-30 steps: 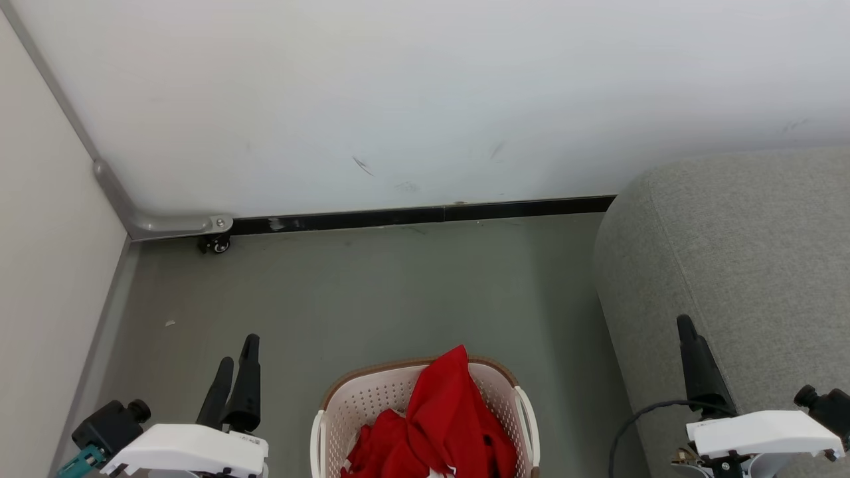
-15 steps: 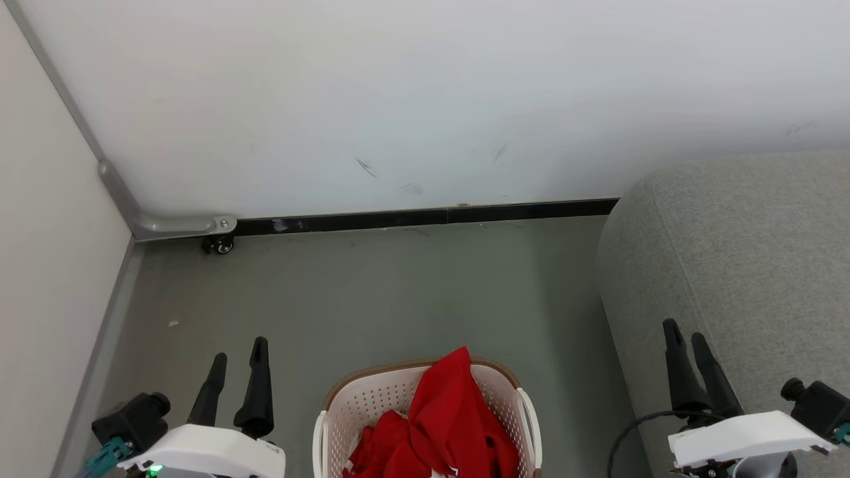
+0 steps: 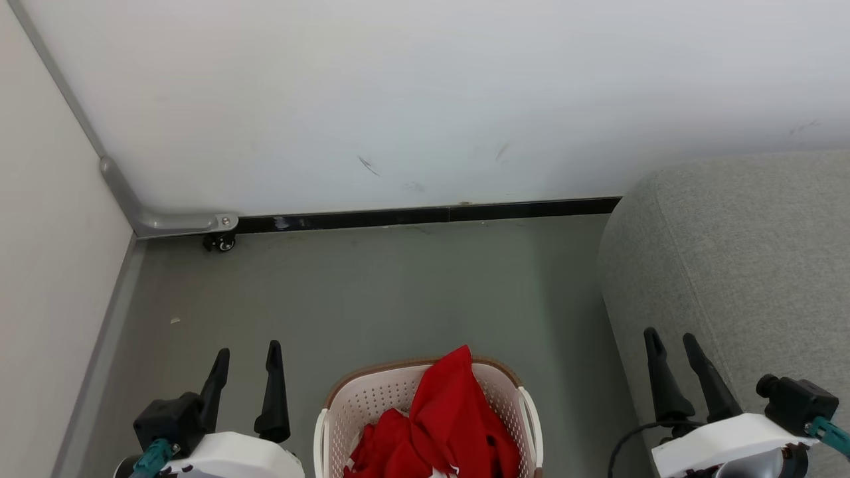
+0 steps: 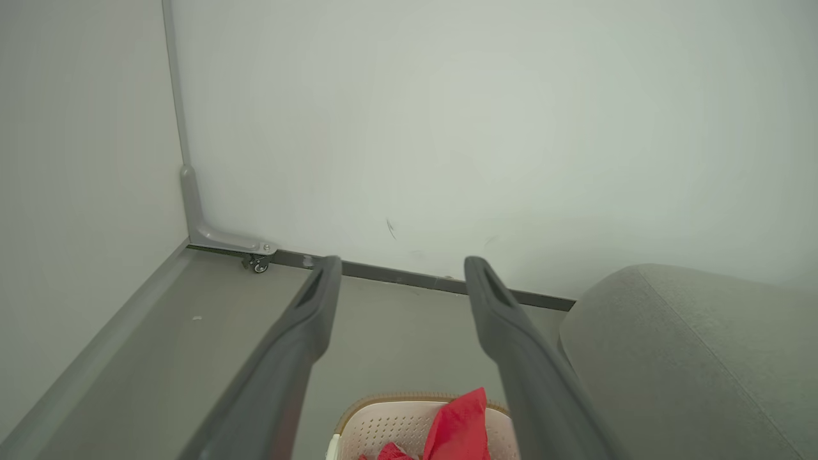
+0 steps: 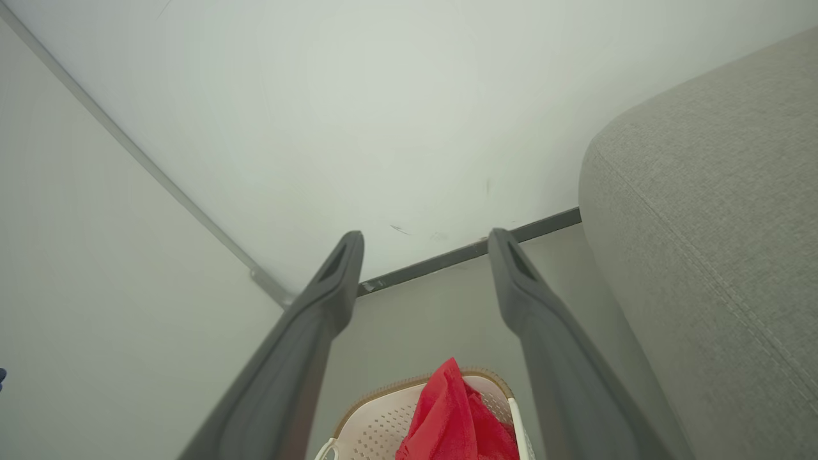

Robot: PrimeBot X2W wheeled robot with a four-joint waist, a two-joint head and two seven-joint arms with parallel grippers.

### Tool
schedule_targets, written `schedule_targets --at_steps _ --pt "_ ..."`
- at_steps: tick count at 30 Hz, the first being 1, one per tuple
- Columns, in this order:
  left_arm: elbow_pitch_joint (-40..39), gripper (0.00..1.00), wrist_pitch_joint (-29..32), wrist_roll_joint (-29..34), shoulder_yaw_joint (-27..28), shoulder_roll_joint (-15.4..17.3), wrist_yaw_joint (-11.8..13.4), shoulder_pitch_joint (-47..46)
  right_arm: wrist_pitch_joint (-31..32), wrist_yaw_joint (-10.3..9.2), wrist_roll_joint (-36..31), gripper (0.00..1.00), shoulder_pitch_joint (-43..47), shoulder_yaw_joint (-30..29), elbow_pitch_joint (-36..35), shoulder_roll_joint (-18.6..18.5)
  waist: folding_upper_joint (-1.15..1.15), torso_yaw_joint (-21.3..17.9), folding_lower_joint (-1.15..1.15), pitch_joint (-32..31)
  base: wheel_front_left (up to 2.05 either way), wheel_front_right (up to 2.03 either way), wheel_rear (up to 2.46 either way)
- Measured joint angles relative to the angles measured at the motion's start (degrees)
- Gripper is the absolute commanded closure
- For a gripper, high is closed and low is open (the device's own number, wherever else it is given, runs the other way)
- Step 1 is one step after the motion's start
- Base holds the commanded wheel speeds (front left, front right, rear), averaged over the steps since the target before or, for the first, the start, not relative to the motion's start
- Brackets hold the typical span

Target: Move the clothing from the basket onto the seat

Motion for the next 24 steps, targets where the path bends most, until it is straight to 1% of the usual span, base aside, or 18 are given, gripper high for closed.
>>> schedule_targets --at_steps 7,14,18,24 --pt "0.68 0.00 -1.58 6.04 -1.04 -0.01 1.49 0.00 0.10 0.00 -6.30 0.00 -0.01 -0.29 1.26 0.91 0.00 0.03 0.00 0.18 0.00 0.00 0.00" --pt "2.27 0.00 -2.94 11.41 -1.64 0.00 2.15 0.00 0.25 0.00 -12.48 0.00 -0.02 -0.60 1.55 1.18 0.00 0.08 -0.01 0.37 0.00 0.00 0.00" --pt "3.39 0.00 -3.81 14.44 -1.85 0.04 3.05 0.00 0.25 0.00 -15.95 0.00 -0.03 -1.04 1.53 1.30 0.00 0.13 -0.01 0.50 0.00 0.00 0.00" --pt "4.04 0.00 -3.81 15.06 -1.56 0.01 3.30 -0.05 0.67 0.00 -16.73 0.00 -0.05 -1.70 1.52 1.46 0.00 0.10 -0.01 0.62 0.00 0.00 0.00"
